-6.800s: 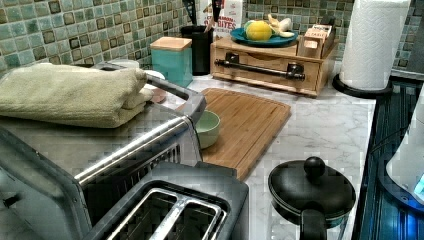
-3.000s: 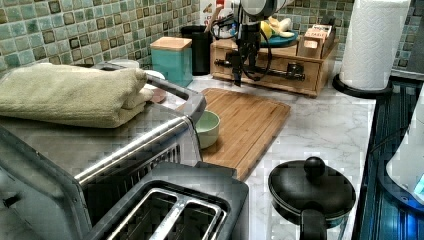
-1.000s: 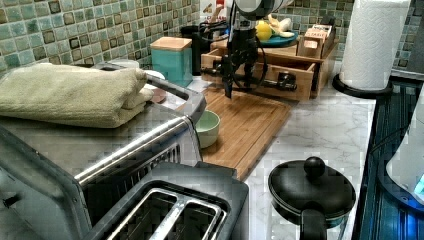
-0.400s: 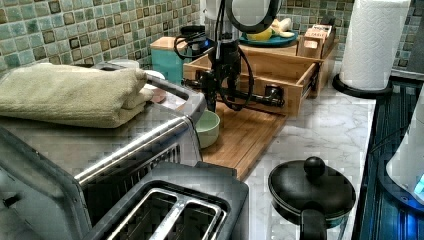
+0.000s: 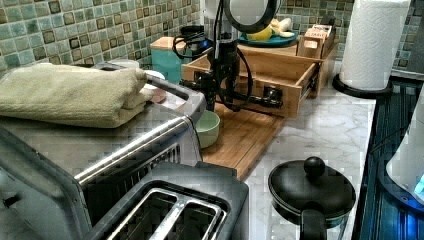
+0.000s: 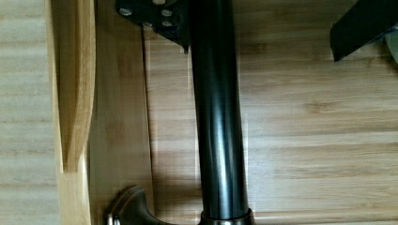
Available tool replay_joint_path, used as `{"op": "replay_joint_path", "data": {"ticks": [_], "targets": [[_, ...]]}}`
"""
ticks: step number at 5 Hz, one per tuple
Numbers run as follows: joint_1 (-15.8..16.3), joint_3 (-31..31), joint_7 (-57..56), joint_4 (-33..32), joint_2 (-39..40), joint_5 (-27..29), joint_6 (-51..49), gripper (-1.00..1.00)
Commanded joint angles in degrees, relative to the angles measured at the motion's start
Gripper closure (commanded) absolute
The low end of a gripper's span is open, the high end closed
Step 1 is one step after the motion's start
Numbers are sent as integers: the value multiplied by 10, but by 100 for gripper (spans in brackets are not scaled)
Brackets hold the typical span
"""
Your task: Open the drawer.
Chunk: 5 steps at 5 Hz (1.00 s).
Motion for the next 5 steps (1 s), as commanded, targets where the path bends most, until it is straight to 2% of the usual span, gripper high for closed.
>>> {"op": "replay_joint_path", "data": {"ticks": [1,5], "targets": [[28,36,-5,7,-30,26,-11,-100],[21,42,-4,7,-30,25,-11,-100]]}}
